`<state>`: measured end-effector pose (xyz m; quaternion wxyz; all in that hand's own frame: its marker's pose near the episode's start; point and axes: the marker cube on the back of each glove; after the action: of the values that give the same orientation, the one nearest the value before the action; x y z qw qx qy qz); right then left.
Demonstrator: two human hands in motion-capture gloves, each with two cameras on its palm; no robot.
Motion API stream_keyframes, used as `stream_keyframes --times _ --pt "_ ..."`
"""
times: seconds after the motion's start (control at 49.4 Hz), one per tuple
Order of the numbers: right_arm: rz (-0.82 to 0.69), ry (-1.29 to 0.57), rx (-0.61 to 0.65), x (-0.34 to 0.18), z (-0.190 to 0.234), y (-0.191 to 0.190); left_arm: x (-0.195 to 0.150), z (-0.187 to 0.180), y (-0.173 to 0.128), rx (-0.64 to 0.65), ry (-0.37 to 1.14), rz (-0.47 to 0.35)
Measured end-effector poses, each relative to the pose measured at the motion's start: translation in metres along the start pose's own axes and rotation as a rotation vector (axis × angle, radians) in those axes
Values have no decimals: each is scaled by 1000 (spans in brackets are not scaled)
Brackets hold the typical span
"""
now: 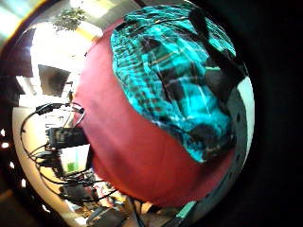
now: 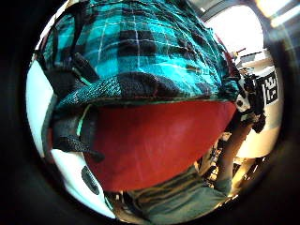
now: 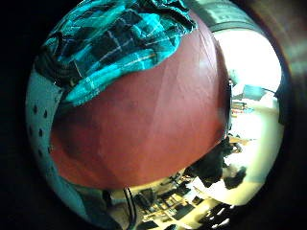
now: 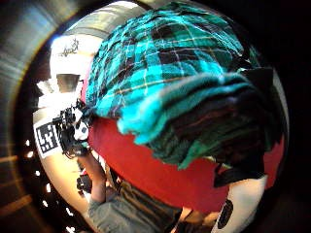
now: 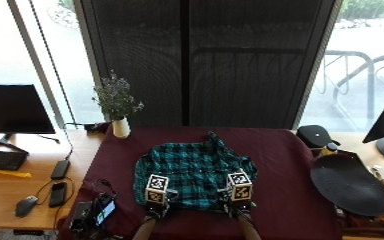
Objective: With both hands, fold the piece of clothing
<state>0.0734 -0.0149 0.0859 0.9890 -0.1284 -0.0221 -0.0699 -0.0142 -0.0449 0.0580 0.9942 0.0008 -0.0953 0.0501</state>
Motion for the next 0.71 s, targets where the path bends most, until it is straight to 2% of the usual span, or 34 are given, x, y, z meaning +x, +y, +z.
stream_keyframes --times 0.061,0.182,0.283,0.344,0.425,0.526,0.628,0.709 --pt "-58 -63 -68 0 -13 18 0 -12 23 -190 14 50" --pt "-194 -198 -139 -3 -51 49 -5 -52 48 -366 -4 171" --pt "-245 -224 -115 -3 -88 57 -9 -91 59 -418 -12 238" --pt "-219 -219 -76 -3 -106 50 -12 -105 52 -396 -20 239" --pt "-105 -244 38 -1 -134 24 -20 -122 28 -349 -38 175" --pt "54 -350 192 1 -154 -26 -32 -131 -17 -268 -44 54" --pt "166 -402 346 2 -166 -77 -39 -127 -67 -137 -38 -97" --pt "241 -394 498 0 -173 -116 -43 -120 -101 -38 -27 -188"
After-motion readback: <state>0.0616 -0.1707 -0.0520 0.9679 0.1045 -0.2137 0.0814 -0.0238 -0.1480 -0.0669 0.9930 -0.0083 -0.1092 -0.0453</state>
